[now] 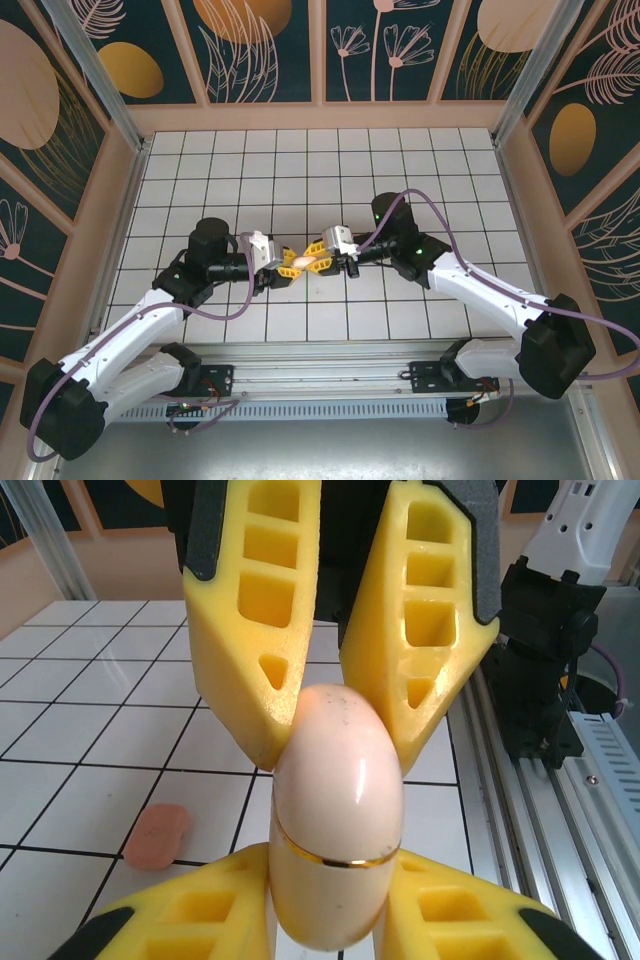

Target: Insert the wireless bluetooth earbuds into the charging case

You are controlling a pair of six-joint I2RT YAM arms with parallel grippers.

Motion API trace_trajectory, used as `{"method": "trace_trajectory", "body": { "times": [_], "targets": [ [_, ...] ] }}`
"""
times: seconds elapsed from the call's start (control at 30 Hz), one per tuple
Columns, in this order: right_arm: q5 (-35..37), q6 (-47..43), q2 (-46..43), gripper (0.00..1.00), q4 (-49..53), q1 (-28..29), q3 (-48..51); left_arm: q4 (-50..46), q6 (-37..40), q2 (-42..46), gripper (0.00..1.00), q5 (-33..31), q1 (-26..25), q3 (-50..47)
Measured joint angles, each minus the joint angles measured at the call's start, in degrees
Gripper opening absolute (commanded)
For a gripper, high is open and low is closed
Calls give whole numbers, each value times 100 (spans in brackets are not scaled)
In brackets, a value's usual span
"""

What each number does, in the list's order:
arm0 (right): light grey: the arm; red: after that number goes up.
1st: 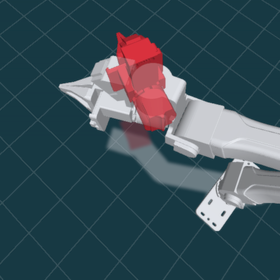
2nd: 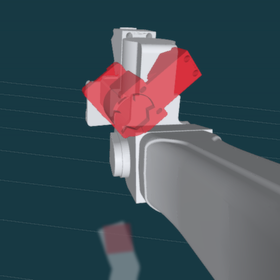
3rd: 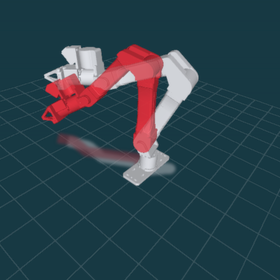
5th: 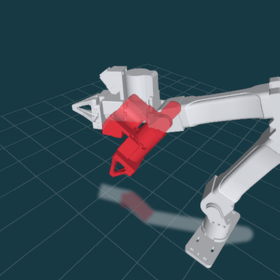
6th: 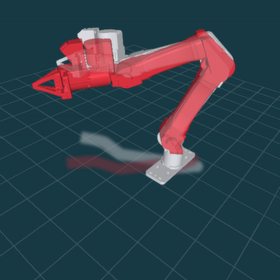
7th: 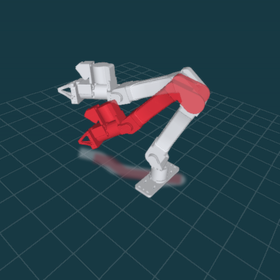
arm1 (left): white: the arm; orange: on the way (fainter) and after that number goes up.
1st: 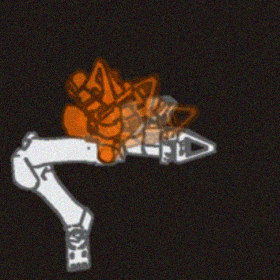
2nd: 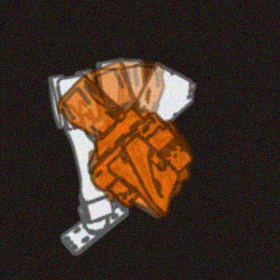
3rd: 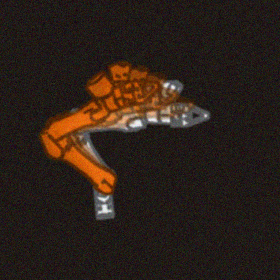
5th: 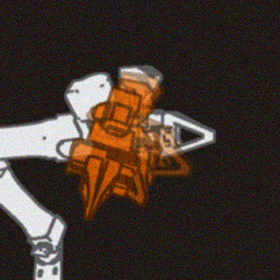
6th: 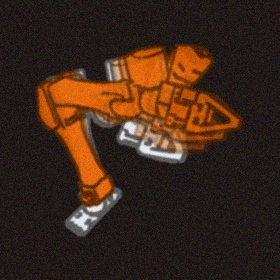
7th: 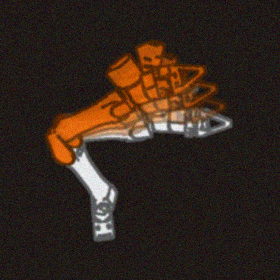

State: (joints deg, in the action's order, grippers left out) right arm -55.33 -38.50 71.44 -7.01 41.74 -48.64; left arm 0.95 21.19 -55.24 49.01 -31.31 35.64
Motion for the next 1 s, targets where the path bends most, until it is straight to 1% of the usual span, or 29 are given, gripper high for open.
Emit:
{"method": "trace_trajectory", "body": {
  "times": [0.07,0.1,0.13,0.17,0.37,0.47,0.6,0.67,0.7,0.8,0.9,1.0],
  "targets": [
    [2,0,0,16,2,0,-2,-13,4,0,23,-4,2,0],
    [2,2,0,16,4,-2,-2,-17,2,0,25,-7,2,0],
    [4,2,0,16,4,-2,-2,-17,0,0,30,-7,2,2],
    [4,0,0,16,4,0,-2,-20,-7,0,33,-7,0,4],
    [-4,2,48,16,0,7,-17,-33,-4,2,35,-2,-22,28],
    [-4,4,109,16,2,11,-39,-33,-4,2,33,-15,-20,28],
    [-20,26,164,16,48,24,-87,-48,2,2,23,-61,-20,28],
    [-20,63,179,17,83,20,-98,-74,26,2,20,-90,-20,28],
    [-20,96,186,18,103,20,-101,-94,28,2,19,-98,-20,28],
    [-7,146,190,31,111,22,-103,-116,39,4,18,-109,-20,28],
    [52,278,190,39,37,26,-103,-122,44,13,17,-109,-20,44],
    [197,428,190,42,-68,26,-103,-129,50,15,17,-149,-20,52]
  ]
}}
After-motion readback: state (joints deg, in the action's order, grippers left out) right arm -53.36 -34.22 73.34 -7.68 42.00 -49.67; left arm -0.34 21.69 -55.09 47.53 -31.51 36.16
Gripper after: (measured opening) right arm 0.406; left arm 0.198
